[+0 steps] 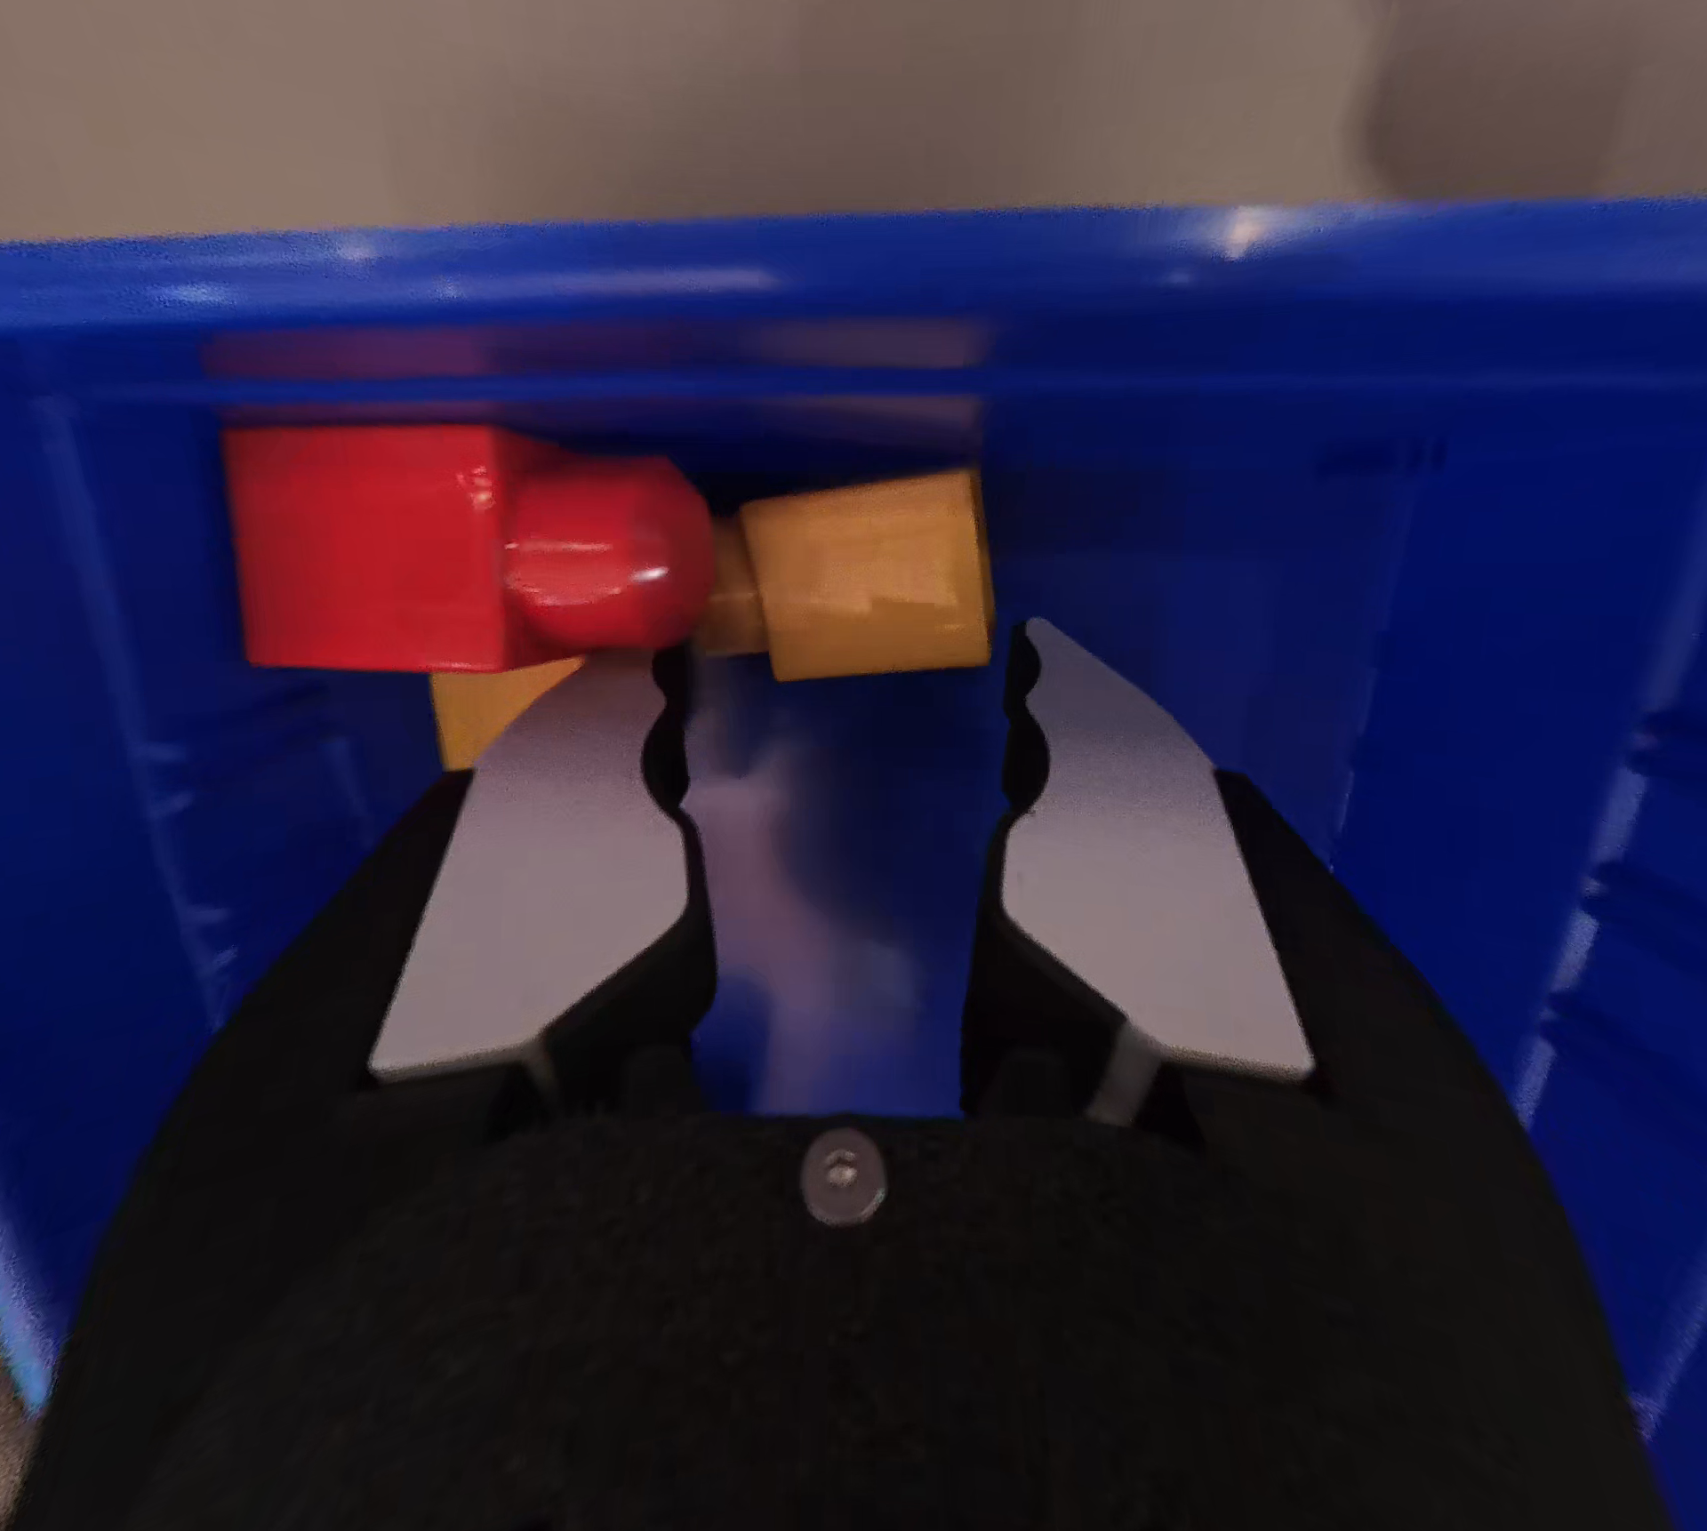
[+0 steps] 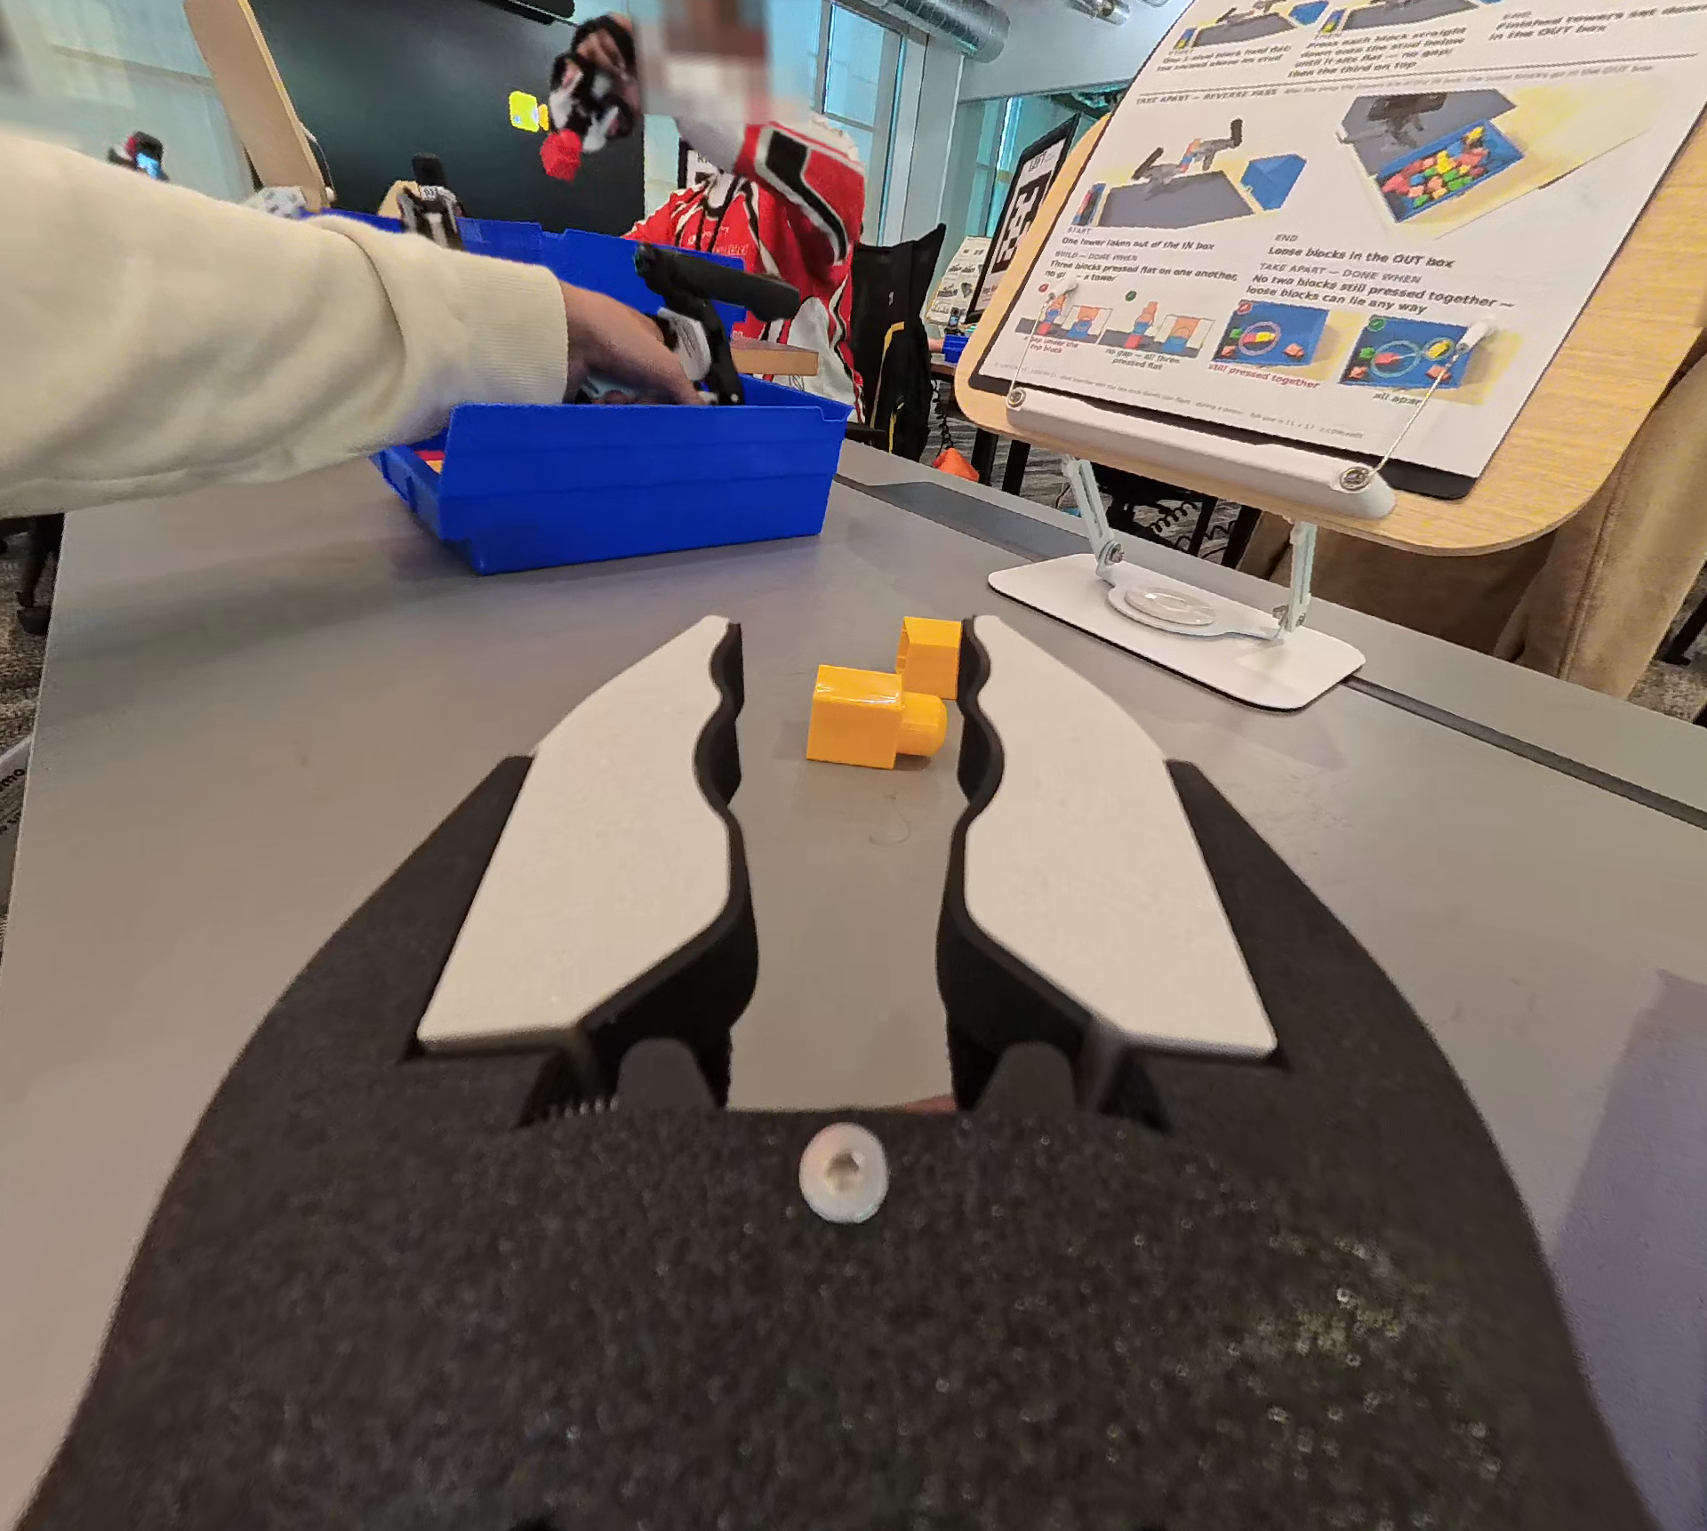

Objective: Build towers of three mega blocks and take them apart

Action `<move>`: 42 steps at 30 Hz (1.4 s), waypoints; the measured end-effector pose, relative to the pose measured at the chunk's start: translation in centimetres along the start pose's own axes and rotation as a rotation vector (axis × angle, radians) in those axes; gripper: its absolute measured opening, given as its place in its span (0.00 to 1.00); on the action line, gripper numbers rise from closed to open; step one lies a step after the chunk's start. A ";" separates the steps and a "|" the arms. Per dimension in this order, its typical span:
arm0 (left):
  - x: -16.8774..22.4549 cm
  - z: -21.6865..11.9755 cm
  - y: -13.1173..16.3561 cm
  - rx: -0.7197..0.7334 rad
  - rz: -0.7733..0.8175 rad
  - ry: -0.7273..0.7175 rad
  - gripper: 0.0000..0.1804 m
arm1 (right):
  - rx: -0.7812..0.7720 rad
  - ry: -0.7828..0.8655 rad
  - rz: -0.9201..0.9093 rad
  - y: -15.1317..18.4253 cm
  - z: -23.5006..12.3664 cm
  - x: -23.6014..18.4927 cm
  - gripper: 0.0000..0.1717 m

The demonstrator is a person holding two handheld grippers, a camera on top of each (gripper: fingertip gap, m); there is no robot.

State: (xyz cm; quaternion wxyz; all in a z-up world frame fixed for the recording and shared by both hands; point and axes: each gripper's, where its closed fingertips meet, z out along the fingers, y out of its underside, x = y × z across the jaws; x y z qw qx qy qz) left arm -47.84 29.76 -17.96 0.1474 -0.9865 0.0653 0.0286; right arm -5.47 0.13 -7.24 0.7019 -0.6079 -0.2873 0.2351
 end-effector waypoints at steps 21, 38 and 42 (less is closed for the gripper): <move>1.3 -3.3 3.4 0.126 0.073 0.160 0.24 | 0.009 0.002 0.011 -0.1 0.0 0.1 0.26; 28.6 -13.2 19.4 0.213 1.019 0.288 0.24 | 0.018 0.016 0.021 -0.2 -0.1 0.4 0.26; 32.9 -11.3 19.3 0.217 1.030 0.338 0.24 | 0.018 0.016 0.018 -0.2 -0.2 0.4 0.26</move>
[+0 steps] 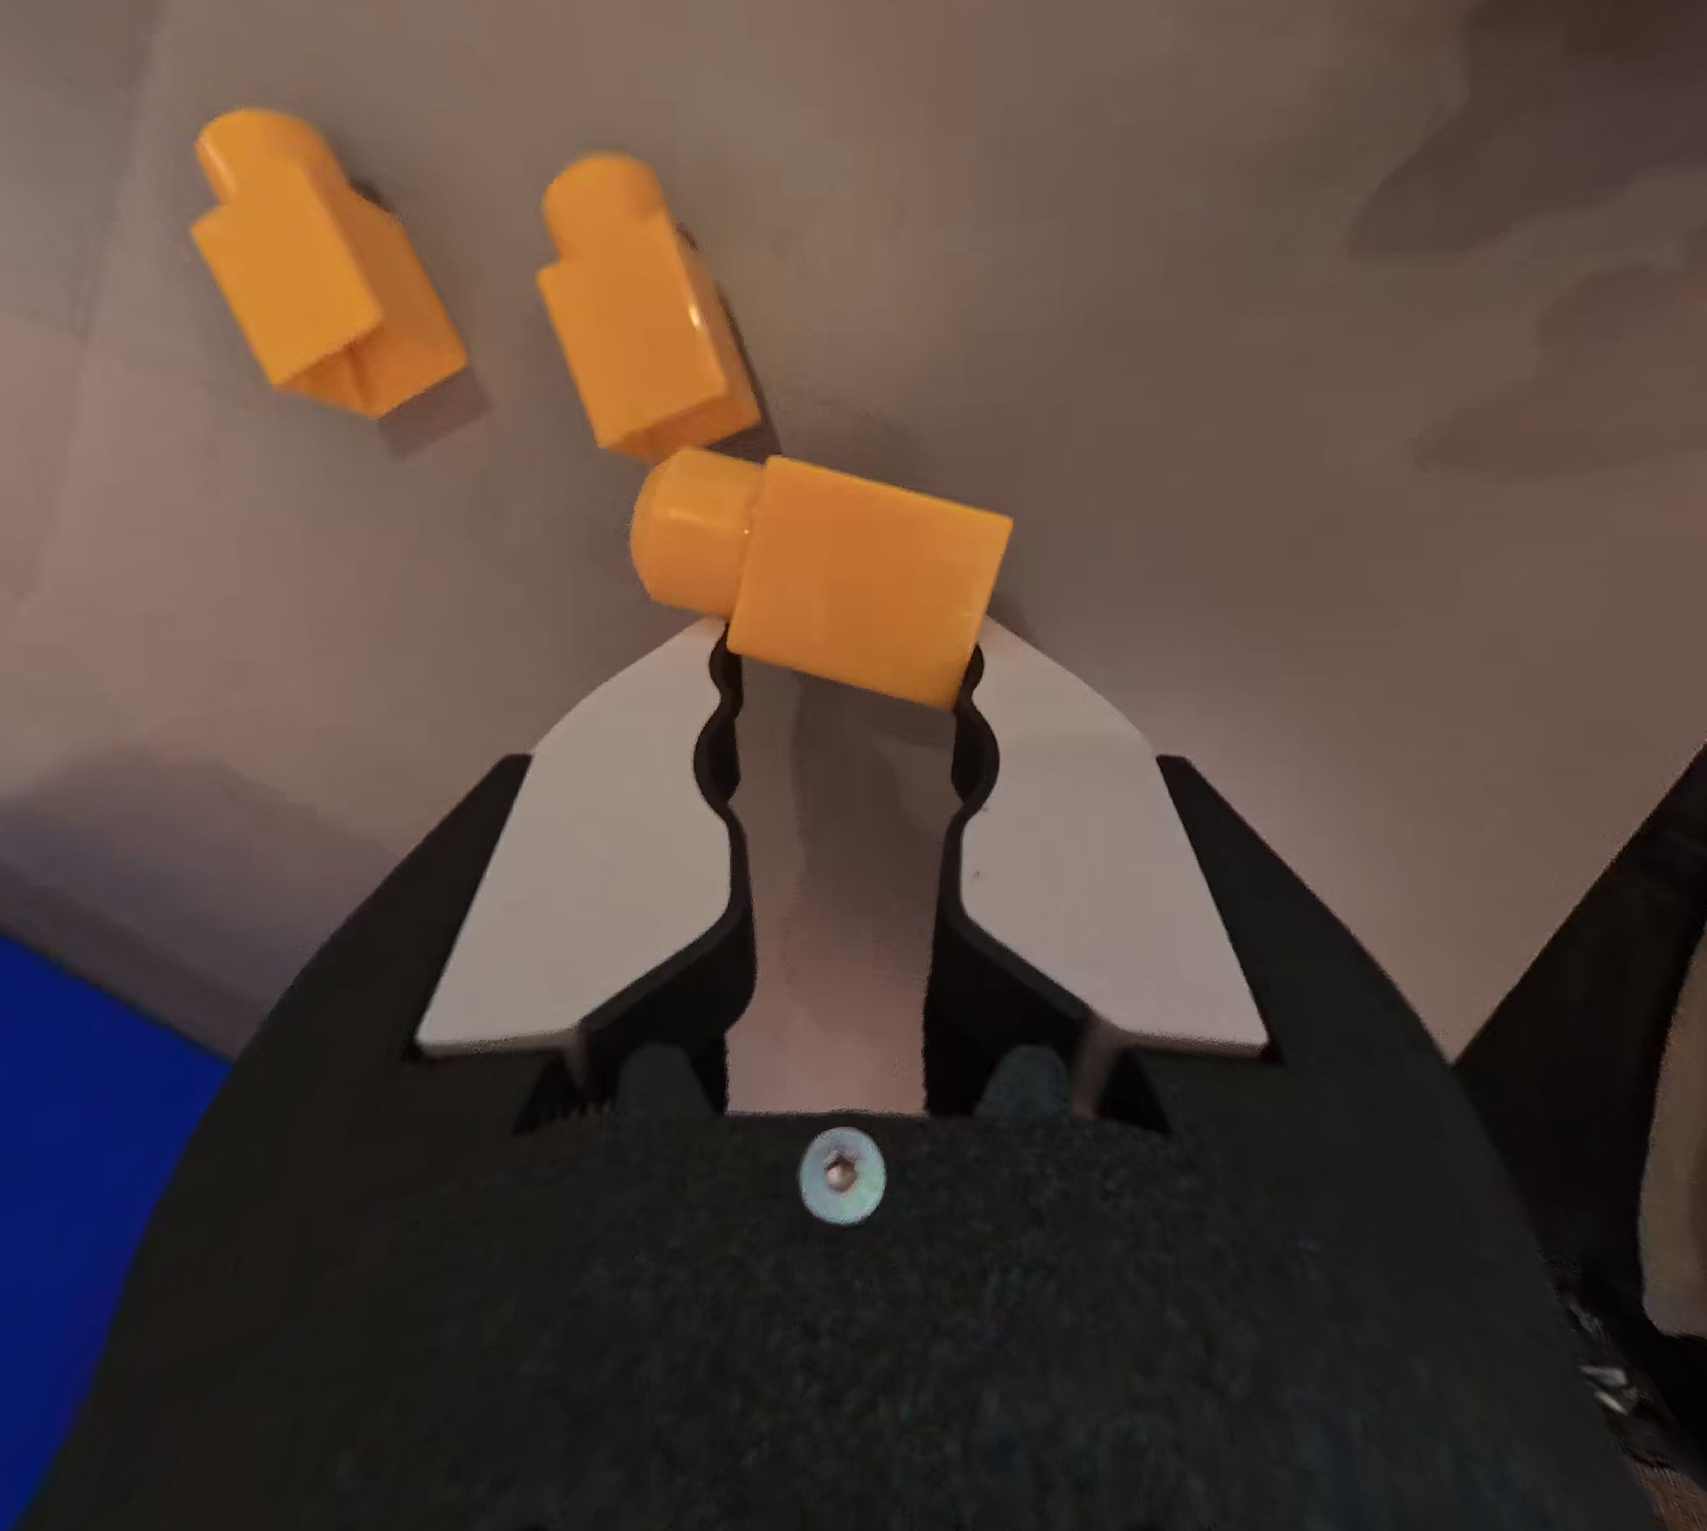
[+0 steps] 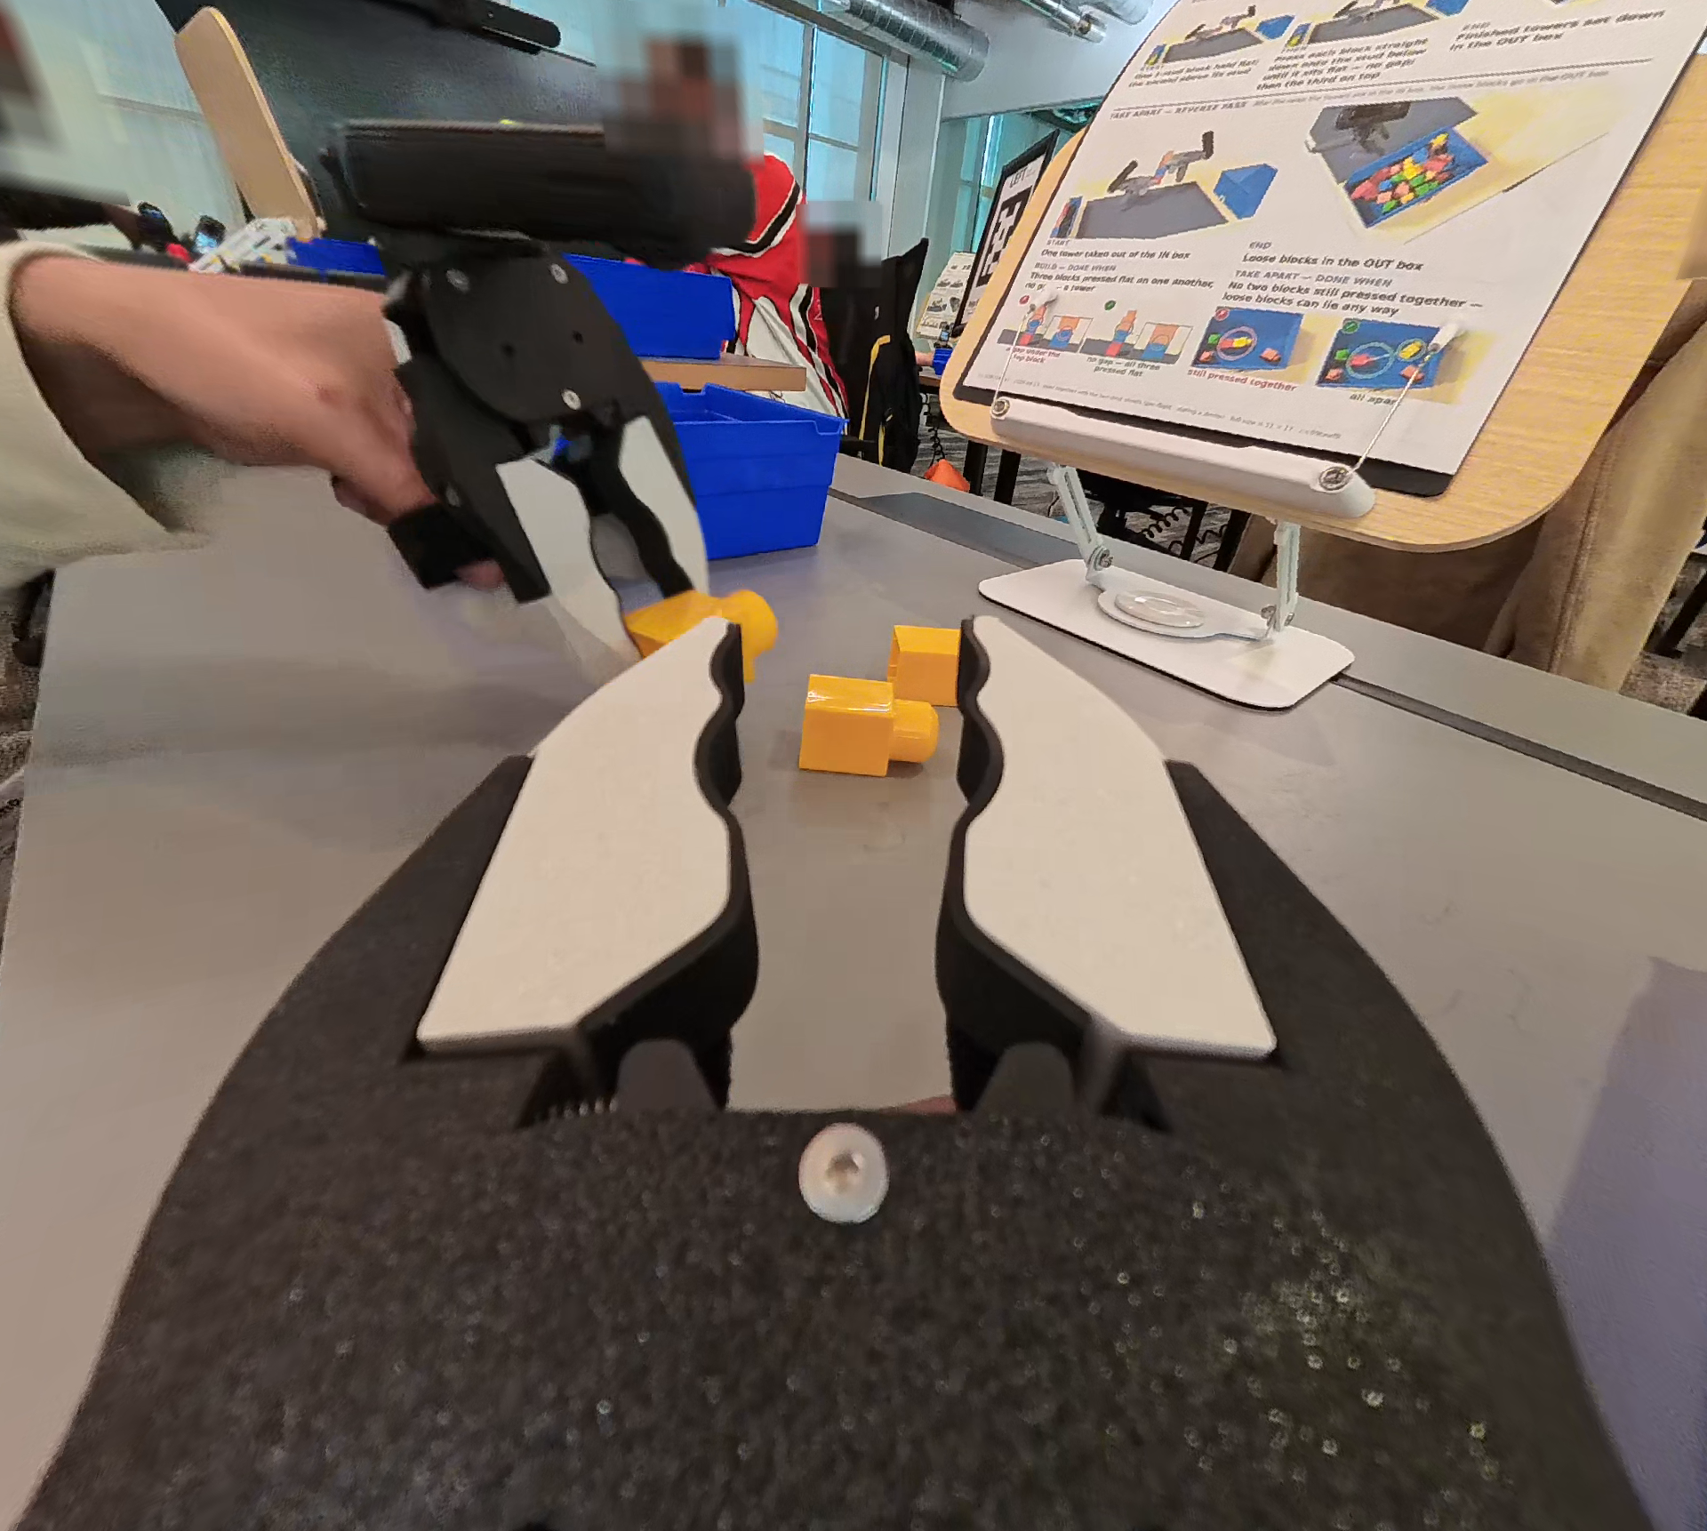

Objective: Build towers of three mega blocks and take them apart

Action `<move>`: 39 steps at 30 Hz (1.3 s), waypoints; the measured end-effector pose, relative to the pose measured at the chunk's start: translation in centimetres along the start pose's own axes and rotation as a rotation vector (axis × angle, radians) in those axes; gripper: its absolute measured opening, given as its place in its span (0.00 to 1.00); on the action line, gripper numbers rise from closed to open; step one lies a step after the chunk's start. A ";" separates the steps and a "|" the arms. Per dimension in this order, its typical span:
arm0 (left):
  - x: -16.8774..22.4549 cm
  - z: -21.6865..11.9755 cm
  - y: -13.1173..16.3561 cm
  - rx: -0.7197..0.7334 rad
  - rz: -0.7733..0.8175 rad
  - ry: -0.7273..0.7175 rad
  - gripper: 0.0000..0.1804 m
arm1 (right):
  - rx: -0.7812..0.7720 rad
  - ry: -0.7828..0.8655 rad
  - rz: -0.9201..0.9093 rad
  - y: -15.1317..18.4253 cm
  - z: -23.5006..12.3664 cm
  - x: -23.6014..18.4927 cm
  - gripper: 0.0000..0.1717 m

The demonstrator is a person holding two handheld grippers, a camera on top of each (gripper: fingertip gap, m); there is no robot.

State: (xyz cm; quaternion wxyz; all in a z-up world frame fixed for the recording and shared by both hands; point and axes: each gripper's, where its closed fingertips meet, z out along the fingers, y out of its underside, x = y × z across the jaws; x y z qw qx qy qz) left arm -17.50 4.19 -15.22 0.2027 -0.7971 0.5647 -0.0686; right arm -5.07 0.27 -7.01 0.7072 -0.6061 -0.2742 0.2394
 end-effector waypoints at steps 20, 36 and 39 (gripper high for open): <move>1.9 4.9 -2.4 0.003 -0.103 0.034 0.29 | -0.006 -0.006 -0.013 0.0 0.0 -0.2 0.26; 1.8 -5.2 3.7 0.730 -0.543 0.091 0.46 | -0.421 0.058 0.166 3.0 2.8 0.1 0.28; 0.2 -6.0 4.4 0.734 -0.540 -0.044 0.44 | -0.783 0.007 0.203 5.2 4.3 -1.6 0.27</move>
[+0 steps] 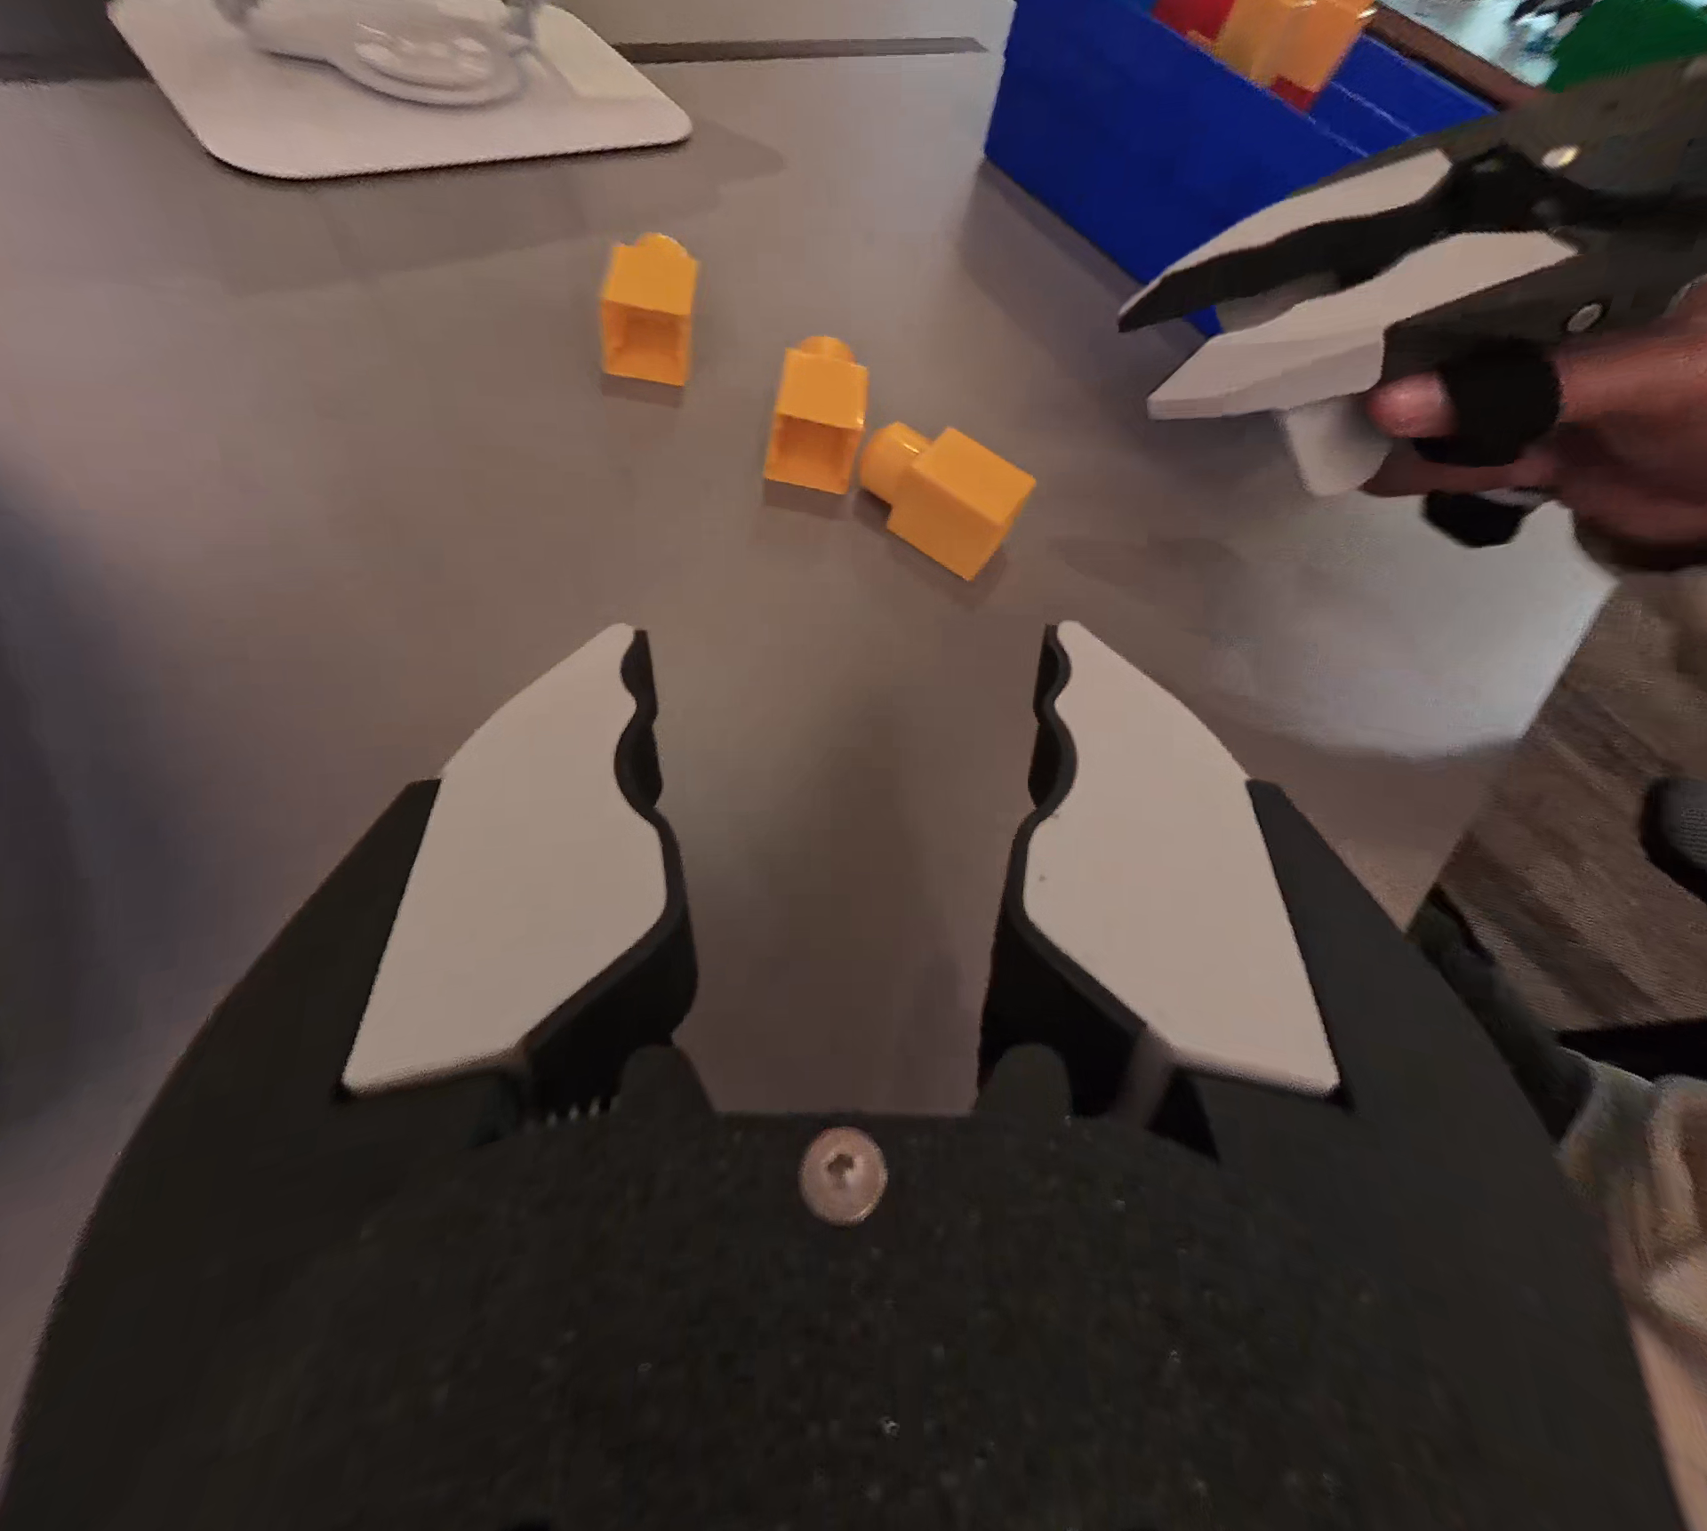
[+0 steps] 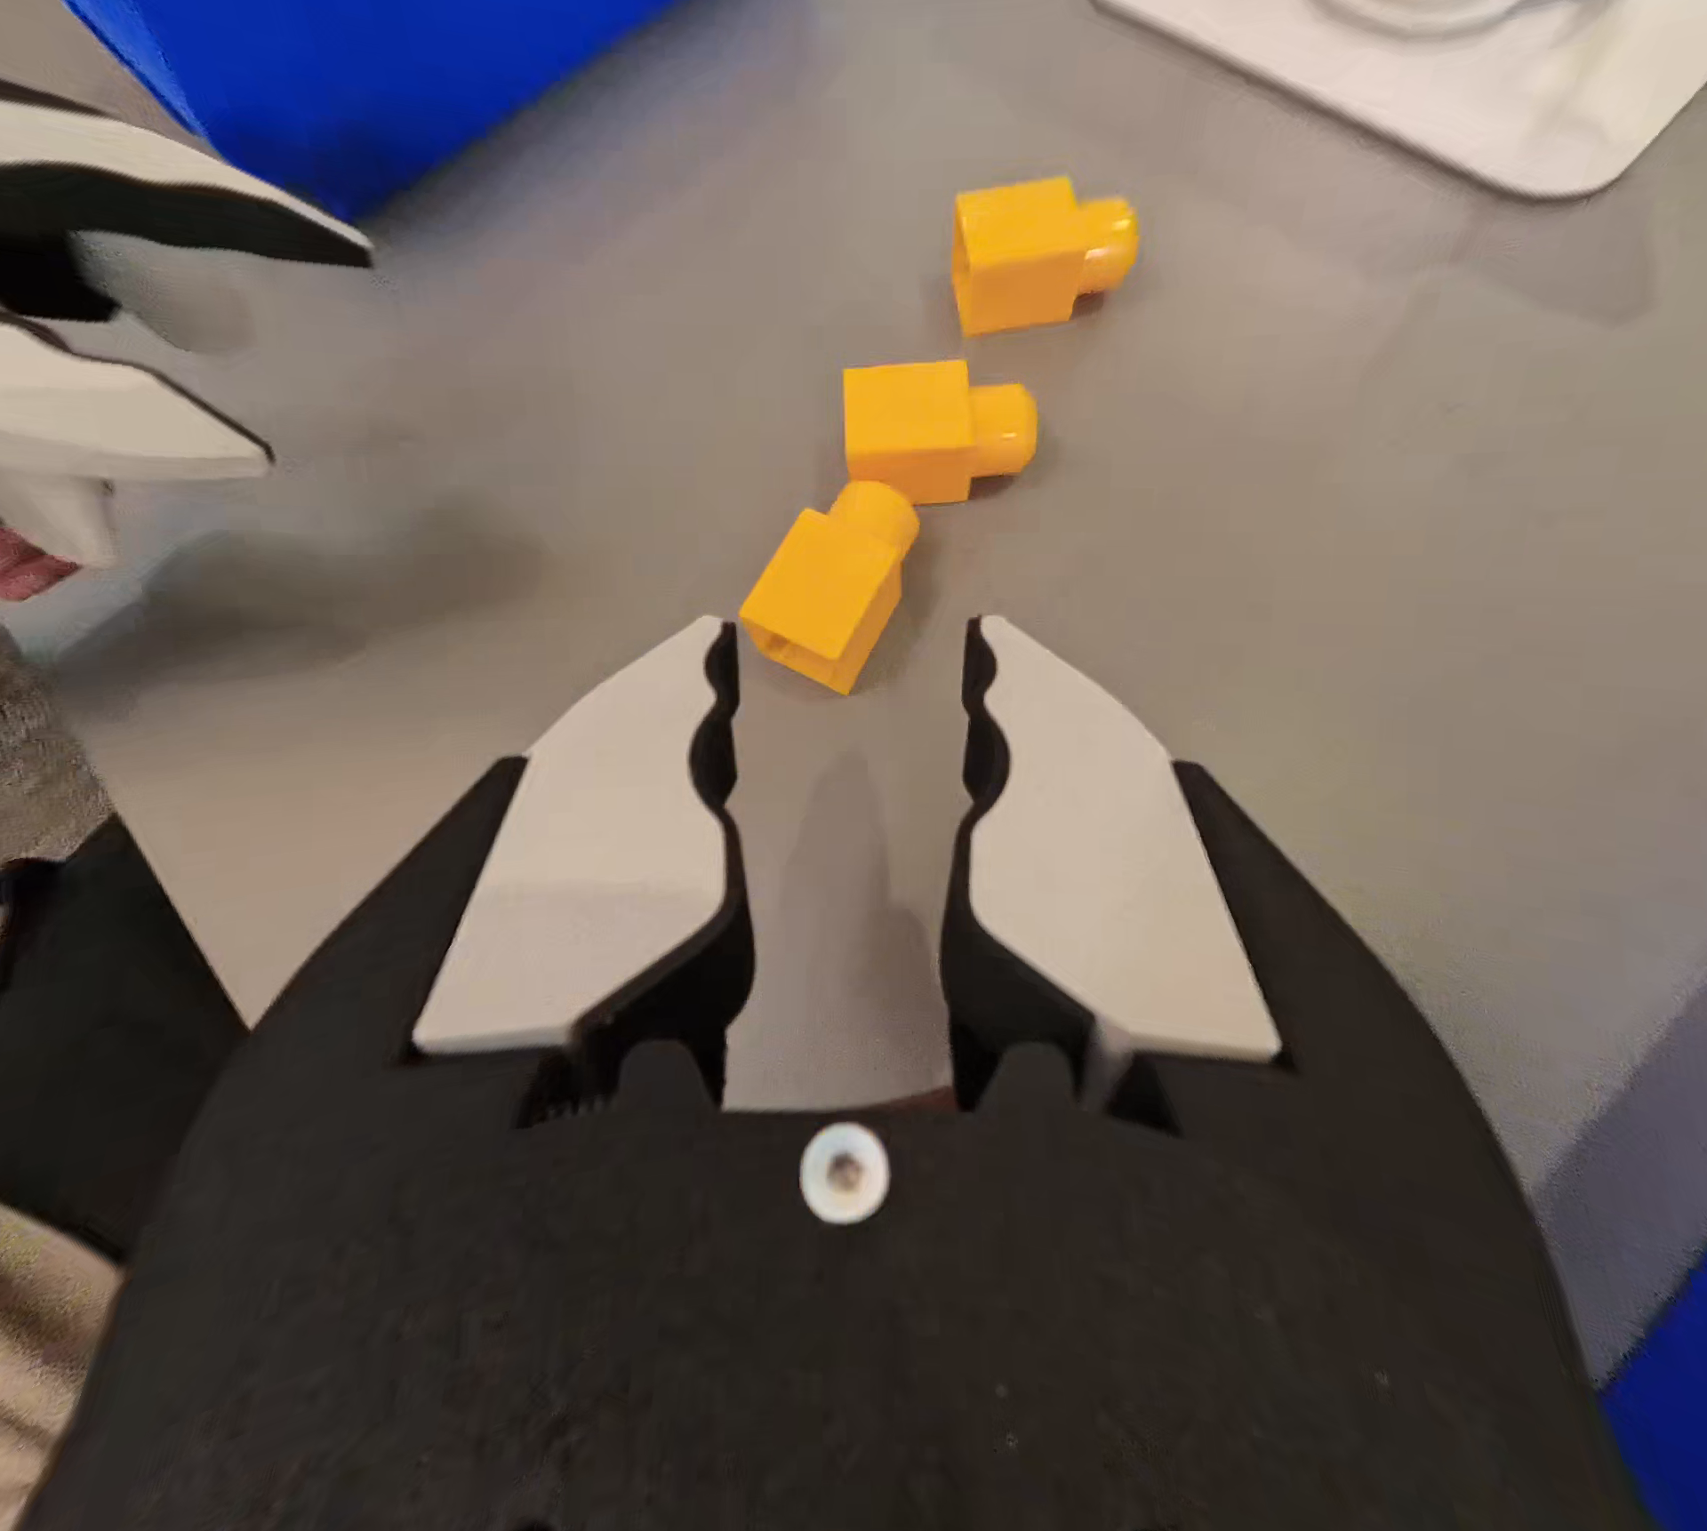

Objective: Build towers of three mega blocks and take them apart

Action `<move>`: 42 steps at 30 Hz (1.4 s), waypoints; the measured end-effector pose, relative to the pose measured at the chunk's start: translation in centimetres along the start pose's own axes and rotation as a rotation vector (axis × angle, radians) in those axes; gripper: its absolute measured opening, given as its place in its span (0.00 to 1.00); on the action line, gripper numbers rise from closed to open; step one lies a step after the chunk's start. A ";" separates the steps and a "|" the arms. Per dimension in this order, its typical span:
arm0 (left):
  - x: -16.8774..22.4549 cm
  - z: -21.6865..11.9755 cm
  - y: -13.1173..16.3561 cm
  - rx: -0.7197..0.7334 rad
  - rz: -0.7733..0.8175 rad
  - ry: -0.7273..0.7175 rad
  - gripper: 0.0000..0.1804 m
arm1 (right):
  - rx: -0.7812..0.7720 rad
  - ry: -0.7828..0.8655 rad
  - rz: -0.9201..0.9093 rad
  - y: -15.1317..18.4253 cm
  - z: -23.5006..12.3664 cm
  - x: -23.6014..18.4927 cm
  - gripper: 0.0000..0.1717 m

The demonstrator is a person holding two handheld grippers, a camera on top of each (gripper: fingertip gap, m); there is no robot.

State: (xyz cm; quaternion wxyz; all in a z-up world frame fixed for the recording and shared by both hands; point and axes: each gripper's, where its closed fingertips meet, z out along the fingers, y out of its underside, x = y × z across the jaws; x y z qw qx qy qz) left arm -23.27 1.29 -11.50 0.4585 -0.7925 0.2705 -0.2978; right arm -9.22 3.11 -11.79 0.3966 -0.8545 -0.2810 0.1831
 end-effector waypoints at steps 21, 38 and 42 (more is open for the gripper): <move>-0.5 -2.4 -0.7 -0.076 0.151 -0.217 0.41 | -0.631 0.222 0.262 2.9 7.2 -0.8 0.21; 2.2 0.5 2.0 -0.258 0.141 -0.077 0.38 | 0.009 0.165 -0.203 -0.5 -1.6 0.7 0.21; 1.5 3.2 0.8 -0.361 0.220 -0.130 0.36 | 0.270 0.169 -0.197 1.3 -4.0 1.2 0.21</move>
